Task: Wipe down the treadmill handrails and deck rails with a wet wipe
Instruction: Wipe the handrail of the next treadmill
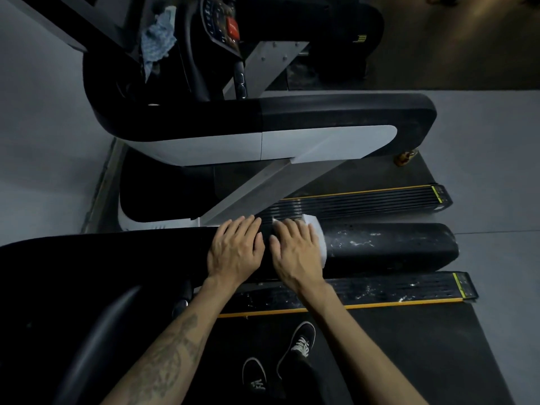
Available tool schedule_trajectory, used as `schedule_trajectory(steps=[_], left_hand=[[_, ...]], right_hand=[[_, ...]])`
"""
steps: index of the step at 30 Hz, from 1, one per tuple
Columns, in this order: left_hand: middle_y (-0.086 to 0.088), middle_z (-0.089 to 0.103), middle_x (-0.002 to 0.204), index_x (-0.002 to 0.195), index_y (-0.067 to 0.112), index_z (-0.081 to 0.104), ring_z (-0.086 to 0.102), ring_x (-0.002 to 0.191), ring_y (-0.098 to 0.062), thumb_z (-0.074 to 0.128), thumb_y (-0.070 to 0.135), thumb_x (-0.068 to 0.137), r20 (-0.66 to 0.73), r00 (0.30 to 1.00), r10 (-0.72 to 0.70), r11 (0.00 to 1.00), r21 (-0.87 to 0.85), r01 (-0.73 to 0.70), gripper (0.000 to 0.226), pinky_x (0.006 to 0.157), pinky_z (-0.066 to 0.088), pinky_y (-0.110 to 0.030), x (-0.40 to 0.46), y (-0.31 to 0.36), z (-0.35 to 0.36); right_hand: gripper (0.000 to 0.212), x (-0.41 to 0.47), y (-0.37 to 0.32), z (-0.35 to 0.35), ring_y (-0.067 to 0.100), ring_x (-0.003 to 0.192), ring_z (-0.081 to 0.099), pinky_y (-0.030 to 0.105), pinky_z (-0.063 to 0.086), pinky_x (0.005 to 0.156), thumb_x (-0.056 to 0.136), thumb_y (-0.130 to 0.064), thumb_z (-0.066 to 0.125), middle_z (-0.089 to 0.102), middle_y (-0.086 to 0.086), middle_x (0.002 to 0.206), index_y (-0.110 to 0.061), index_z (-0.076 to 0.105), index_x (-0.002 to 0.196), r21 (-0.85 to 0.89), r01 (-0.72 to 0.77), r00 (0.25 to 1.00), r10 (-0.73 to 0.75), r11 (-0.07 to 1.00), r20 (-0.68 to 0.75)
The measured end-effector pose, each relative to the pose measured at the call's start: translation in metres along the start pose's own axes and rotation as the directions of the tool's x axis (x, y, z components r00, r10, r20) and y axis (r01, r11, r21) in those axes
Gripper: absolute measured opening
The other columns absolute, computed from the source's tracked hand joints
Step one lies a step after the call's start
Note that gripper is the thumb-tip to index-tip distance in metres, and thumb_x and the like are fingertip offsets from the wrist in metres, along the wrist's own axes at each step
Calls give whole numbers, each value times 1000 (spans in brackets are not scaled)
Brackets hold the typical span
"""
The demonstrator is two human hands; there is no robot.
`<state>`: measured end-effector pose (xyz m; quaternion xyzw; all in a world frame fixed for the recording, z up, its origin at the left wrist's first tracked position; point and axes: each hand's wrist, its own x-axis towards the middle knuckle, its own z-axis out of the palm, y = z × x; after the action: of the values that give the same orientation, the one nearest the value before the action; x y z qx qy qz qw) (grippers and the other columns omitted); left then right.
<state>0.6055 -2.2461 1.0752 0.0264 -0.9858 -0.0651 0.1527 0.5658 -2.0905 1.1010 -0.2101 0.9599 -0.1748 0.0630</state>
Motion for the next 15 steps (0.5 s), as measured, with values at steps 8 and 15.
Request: schedule_trajectory(steps=[8, 15], left_hand=[[-10, 67, 136, 134, 7, 67, 64, 125, -26, 44, 34, 102, -34, 997, 65, 998, -13, -65, 47, 106, 48, -45, -4, -2, -3], [-12, 65, 139, 138, 7, 64, 62, 128, -27, 42, 35, 103, -14, 996, 85, 996, -10, -85, 50, 108, 48, -46, -4, -1, -5]], right_hand=[[45, 15, 32, -11, 21, 128, 51, 38, 23, 117, 109, -39, 23, 64, -2, 129, -25, 62, 127, -153, -28, 1000, 30, 988, 8], [55, -2, 14, -1, 23, 141, 39, 45, 20, 123, 104, -43, 20, 51, -2, 144, -26, 45, 150, -88, 54, 999, -54, 995, 5]])
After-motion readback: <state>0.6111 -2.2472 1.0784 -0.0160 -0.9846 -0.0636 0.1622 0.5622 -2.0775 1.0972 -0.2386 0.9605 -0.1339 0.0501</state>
